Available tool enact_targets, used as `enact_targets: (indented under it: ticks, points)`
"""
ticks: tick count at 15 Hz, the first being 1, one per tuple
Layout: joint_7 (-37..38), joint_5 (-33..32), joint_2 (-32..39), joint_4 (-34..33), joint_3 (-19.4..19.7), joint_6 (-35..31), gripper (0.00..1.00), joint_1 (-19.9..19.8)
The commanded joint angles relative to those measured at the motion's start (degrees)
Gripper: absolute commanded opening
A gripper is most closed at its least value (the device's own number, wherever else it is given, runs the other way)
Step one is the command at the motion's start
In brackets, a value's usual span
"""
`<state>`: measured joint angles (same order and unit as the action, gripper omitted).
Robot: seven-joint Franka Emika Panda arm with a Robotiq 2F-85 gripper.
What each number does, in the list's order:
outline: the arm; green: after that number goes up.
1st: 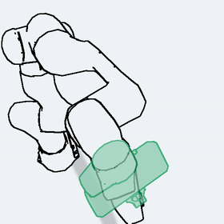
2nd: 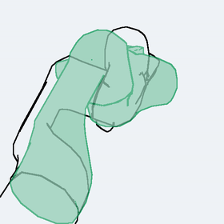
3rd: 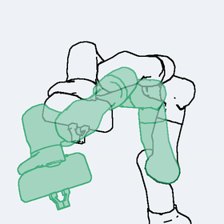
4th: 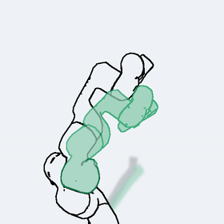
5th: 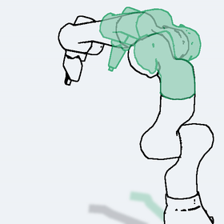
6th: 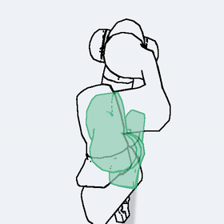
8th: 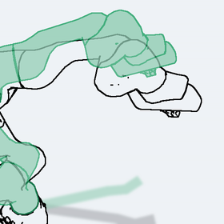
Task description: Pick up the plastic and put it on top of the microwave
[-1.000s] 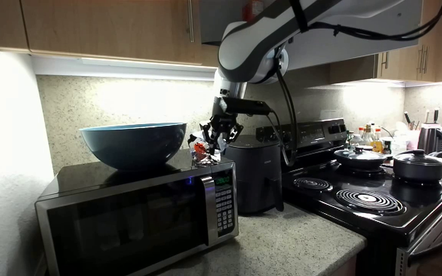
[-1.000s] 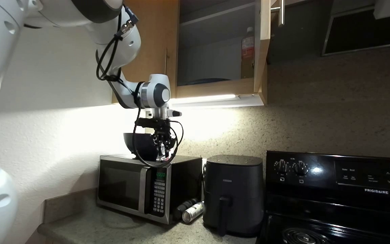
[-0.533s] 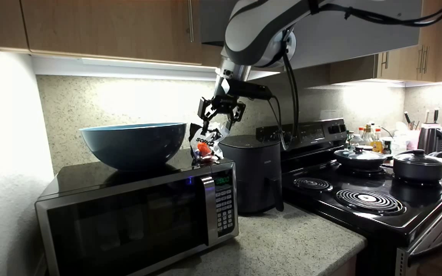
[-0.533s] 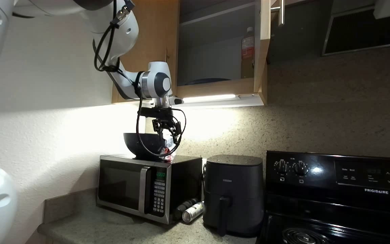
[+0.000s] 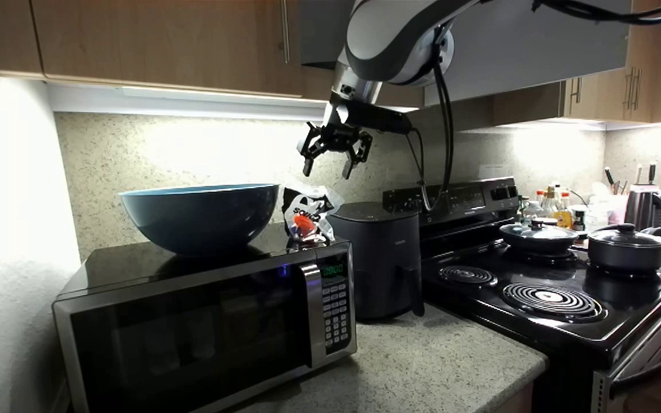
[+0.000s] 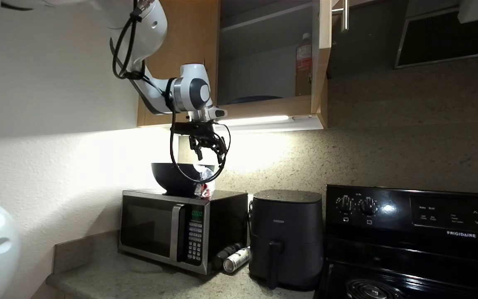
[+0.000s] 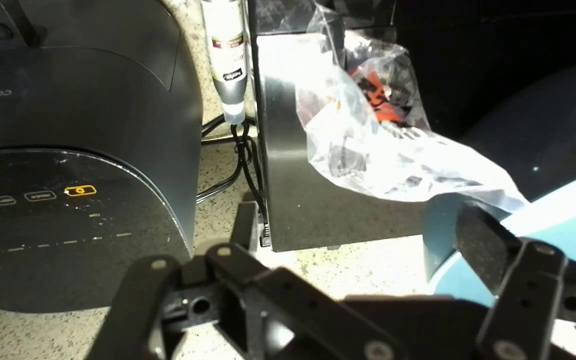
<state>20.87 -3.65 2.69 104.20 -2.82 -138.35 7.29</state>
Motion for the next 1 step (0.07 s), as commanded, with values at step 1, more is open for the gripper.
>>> enact_targets:
  ticks: [1]
  points:
    - [0.36,-0.71,-0.03,-0.07,-0.57,-0.06,1.0,-0.63]
